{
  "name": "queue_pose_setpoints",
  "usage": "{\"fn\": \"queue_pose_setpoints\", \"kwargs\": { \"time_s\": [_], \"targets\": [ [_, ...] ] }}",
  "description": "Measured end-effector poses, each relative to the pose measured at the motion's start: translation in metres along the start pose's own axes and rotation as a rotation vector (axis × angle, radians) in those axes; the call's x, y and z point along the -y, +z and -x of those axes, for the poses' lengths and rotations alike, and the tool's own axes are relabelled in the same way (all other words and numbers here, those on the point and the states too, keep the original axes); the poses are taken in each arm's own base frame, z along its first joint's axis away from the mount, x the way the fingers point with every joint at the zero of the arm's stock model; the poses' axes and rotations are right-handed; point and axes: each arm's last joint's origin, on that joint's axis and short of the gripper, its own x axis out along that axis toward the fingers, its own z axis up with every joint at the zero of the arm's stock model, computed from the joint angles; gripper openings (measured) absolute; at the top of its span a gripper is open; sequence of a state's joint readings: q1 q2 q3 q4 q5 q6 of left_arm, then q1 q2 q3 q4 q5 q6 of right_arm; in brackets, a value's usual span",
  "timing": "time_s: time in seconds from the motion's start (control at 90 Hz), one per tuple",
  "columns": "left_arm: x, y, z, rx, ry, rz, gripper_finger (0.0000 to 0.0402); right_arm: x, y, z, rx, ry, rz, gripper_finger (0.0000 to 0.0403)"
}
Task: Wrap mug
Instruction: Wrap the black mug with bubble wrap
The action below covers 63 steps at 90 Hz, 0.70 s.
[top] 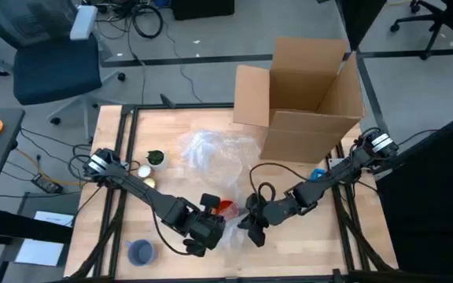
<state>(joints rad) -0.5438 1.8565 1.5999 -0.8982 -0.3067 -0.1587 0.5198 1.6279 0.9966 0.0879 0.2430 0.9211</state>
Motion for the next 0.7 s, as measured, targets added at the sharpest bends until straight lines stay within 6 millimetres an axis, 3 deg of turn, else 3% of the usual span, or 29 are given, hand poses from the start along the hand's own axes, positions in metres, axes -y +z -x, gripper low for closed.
{"fn": "queue_pose_setpoints", "kwargs": {
  "time_s": [0.311, 0.489, 0.7],
  "targets": [
    [0.001, -0.001, 0.0, -0.008, 0.011, -0.026, 0.0054, 0.0, 0.0, 0.0, 0.02, -0.015, 0.001, 0.0],
    [0.008, -0.004, 0.002, -0.04, -0.096, -0.071, 0.0092, 0.001, 0.001, 0.0, 0.034, -0.025, 0.001, 0.0],
    [0.012, -0.007, 0.011, -0.091, -0.097, -0.091, 0.0105, 0.002, 0.003, -0.001, 0.05, -0.036, -0.004, 0.0]
  ]
}}
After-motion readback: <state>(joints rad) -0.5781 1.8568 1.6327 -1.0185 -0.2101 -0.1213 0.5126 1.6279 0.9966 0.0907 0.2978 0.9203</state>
